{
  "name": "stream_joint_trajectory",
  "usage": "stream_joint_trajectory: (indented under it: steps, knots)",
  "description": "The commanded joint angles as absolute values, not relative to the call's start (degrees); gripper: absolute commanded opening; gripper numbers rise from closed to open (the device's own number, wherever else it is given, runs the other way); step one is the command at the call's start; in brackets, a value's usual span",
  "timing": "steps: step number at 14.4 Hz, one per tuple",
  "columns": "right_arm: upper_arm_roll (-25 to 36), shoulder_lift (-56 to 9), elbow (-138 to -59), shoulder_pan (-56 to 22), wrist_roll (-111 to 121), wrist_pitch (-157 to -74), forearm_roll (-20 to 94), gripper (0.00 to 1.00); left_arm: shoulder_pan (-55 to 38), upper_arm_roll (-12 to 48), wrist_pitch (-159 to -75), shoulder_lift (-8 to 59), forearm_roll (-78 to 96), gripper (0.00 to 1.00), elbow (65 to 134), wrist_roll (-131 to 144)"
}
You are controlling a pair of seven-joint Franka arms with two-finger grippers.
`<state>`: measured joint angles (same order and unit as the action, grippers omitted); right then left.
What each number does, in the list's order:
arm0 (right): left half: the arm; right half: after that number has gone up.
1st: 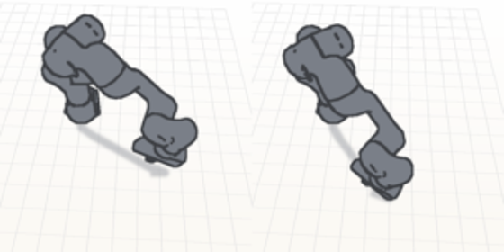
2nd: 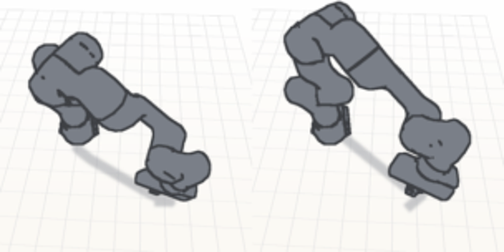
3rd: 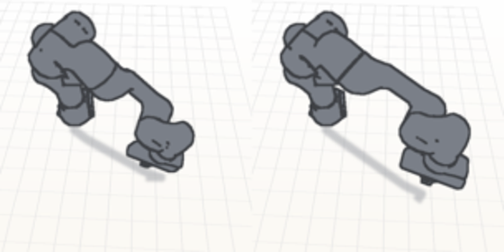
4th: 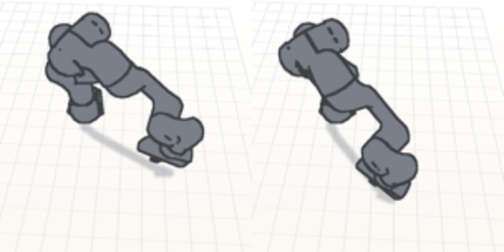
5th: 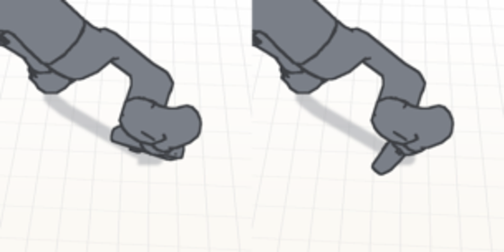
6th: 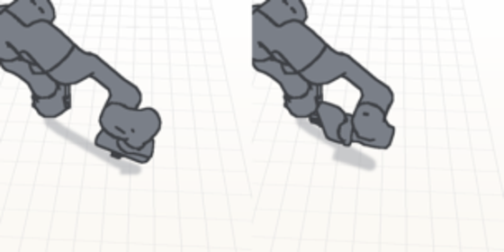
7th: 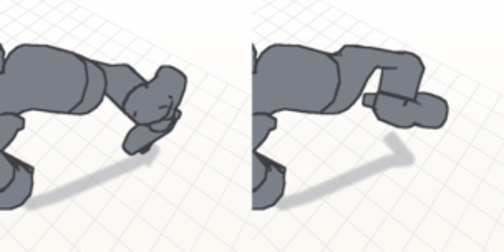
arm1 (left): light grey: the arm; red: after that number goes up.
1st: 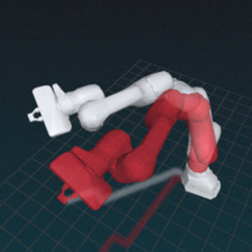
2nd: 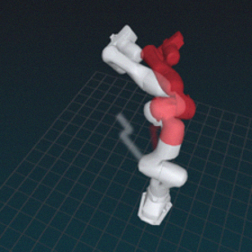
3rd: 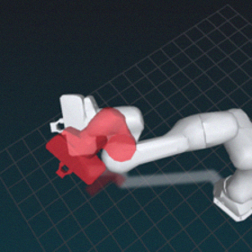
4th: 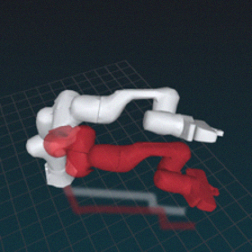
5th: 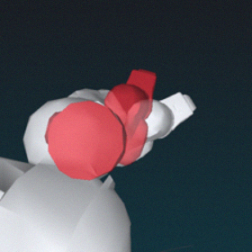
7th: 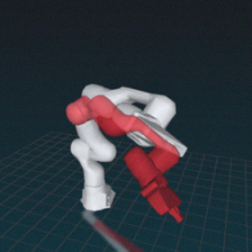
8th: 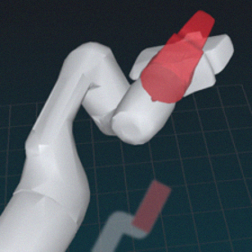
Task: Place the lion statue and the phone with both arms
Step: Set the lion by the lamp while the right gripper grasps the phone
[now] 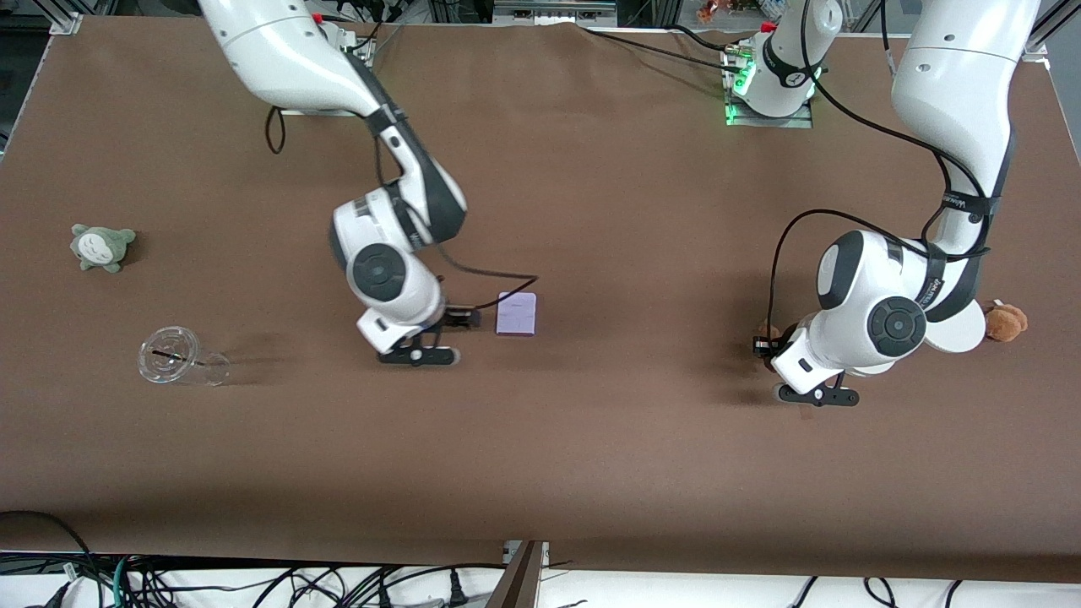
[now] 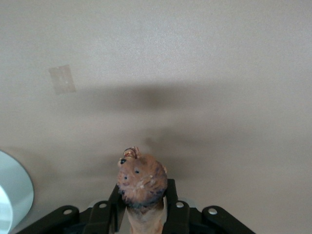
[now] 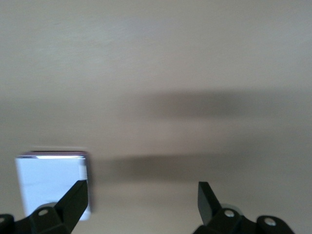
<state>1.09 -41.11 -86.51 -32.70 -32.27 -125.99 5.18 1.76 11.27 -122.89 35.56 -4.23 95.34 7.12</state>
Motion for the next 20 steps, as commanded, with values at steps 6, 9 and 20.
stream_joint_trajectory:
  steps: [6, 9, 20]
  knots:
    - [1.93, -45.17, -85.43, -39.72, -40.87, -135.78, 5.54, 1.00, 4.66, 11.87, -127.18, 36.56, -5.27, 0.00, 98.26, 3.25]
    - [2.11, -45.79, -85.43, -40.95, -40.87, -137.54, 5.54, 1.00, 4.66, 11.78, -127.26, 37.70, -5.27, 0.10, 97.91, 3.25]
    - [2.11, -47.55, -85.43, -41.40, -40.87, -141.24, 5.45, 1.00, 5.54, 12.13, -122.19, 34.64, -4.48, 1.00, 97.56, 3.34]
